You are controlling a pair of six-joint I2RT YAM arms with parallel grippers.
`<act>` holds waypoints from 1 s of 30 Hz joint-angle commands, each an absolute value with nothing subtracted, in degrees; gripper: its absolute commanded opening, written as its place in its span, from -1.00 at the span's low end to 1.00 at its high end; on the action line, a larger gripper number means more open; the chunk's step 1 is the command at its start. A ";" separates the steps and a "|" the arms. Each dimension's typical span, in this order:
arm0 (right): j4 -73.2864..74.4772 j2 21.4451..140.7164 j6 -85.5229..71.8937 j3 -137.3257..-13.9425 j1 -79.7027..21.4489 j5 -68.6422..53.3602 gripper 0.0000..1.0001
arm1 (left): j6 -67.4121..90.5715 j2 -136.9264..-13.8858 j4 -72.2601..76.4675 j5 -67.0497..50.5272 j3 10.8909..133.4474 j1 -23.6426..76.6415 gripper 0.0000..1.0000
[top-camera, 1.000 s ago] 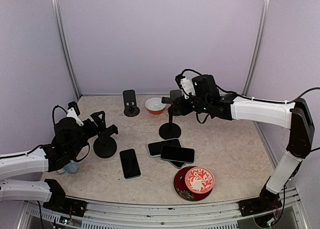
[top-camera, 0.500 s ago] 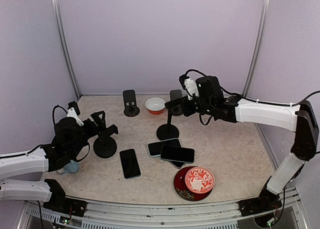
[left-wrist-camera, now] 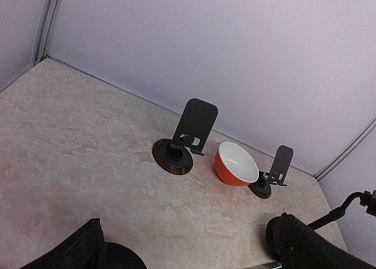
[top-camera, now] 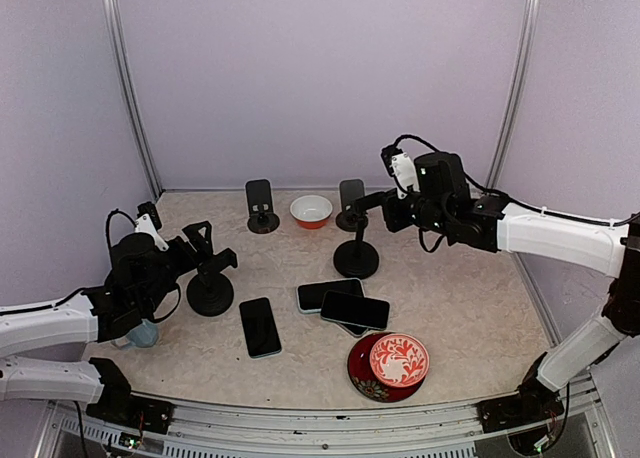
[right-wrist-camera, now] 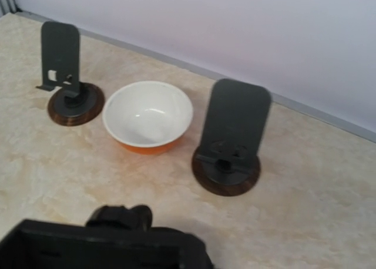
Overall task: Place the phone on the phone stand
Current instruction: Place the phone stand at the center of the board.
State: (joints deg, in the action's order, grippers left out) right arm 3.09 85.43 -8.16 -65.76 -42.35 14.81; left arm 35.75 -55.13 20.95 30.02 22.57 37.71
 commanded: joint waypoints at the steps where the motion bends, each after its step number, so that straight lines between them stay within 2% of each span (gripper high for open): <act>1: -1.56 80.90 -8.33 -64.53 -41.92 17.08 -1.00 | 31.53 -57.99 7.47 30.46 19.93 37.75 0.97; 30: 0.13 83.76 -8.34 -64.46 -41.40 16.52 -1.00 | 31.77 -59.63 6.61 30.85 20.81 37.71 0.98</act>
State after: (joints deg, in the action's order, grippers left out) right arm 3.55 84.77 -8.21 -63.02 -42.02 16.73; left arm 35.77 -56.40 20.75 30.04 23.49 37.71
